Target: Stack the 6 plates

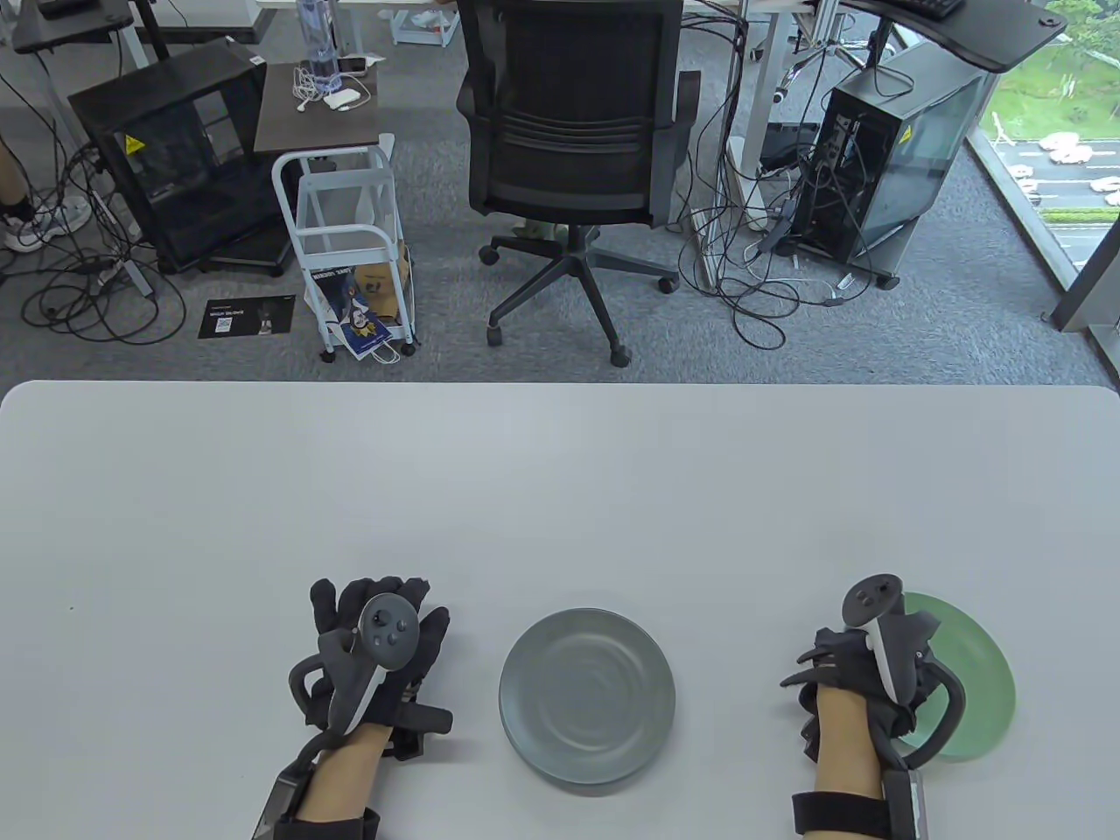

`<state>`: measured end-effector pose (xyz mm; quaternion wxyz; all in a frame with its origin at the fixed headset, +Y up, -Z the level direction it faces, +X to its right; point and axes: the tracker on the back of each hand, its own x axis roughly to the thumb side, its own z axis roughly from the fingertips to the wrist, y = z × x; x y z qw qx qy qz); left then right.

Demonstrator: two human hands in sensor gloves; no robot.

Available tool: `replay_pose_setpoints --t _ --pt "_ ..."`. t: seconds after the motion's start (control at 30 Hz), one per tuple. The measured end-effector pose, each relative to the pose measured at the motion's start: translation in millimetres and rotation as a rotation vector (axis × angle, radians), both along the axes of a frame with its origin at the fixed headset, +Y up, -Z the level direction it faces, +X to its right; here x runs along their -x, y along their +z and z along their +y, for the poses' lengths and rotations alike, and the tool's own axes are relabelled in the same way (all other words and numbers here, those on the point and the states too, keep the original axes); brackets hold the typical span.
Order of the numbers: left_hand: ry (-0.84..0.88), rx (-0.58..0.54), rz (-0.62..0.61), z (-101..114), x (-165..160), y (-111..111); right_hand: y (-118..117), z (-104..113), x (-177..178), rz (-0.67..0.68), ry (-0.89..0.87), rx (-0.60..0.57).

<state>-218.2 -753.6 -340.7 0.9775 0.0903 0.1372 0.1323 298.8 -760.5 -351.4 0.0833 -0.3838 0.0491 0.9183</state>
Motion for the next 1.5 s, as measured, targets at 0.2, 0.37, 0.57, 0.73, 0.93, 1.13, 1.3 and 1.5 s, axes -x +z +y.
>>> replay_pose_setpoints --t 0.2,0.37,0.57,0.73,0.93,1.13,1.3,1.5 --pt "0.008 0.001 0.002 0 1 0 0 -2 0 -0.001 0.073 -0.072" --pt "0.007 0.002 0.000 0 0 -1 2 3 0 -0.007 0.129 -0.142" --pt "0.011 -0.003 -0.001 0 1 -1 8 10 0 -0.016 0.192 -0.234" --pt "0.008 -0.009 -0.003 1 0 0 11 18 3 -0.002 0.281 -0.306" --pt "0.014 -0.013 -0.005 0 0 0 15 35 18 0.064 0.354 -0.394" --pt "0.018 -0.014 -0.013 1 -1 0 12 48 56 0.237 0.462 -0.486" --pt "0.035 -0.013 -0.020 1 0 -1 6 51 86 0.372 0.501 -0.521" --pt "0.062 -0.005 -0.027 0 -1 -1 0 53 114 0.491 0.488 -0.537"
